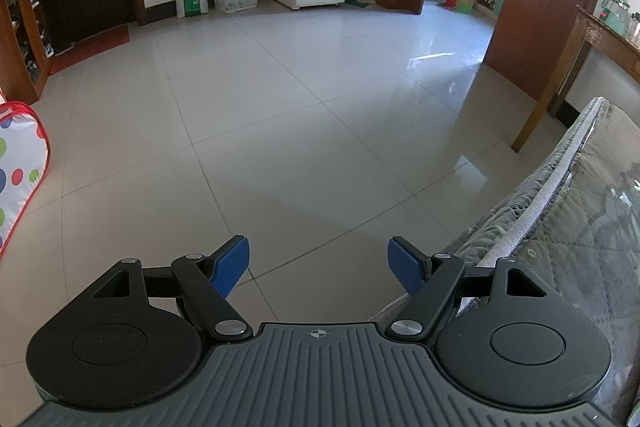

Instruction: Fold clothes

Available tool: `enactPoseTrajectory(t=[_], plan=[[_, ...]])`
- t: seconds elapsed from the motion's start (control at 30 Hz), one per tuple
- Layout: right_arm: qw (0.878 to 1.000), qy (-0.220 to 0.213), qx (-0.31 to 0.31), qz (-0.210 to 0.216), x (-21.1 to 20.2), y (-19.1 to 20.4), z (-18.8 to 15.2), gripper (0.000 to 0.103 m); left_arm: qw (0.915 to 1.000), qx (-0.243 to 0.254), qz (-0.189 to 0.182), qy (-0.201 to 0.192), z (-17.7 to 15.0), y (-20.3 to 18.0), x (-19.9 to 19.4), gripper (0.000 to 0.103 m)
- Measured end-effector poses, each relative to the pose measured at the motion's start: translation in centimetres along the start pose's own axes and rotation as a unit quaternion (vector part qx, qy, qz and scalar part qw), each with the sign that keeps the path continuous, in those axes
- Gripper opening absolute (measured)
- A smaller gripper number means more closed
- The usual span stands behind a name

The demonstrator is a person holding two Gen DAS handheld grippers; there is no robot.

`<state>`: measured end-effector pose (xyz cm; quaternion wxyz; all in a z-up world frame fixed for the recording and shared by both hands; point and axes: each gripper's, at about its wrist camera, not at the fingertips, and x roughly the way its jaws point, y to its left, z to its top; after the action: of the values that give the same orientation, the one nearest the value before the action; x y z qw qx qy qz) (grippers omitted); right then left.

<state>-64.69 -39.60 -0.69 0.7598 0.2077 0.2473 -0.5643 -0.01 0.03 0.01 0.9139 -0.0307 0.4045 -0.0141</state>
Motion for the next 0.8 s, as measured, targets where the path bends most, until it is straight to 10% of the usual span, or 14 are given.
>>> enactPoseTrajectory(t=[0.8], plan=[[1.0, 0.003, -0.009, -0.011, -1.5, 2.2, -1.0, 0.103, 0.9997, -0.012, -0.018, 0.011, -0.1, 3.3, 0.3, 0.077]])
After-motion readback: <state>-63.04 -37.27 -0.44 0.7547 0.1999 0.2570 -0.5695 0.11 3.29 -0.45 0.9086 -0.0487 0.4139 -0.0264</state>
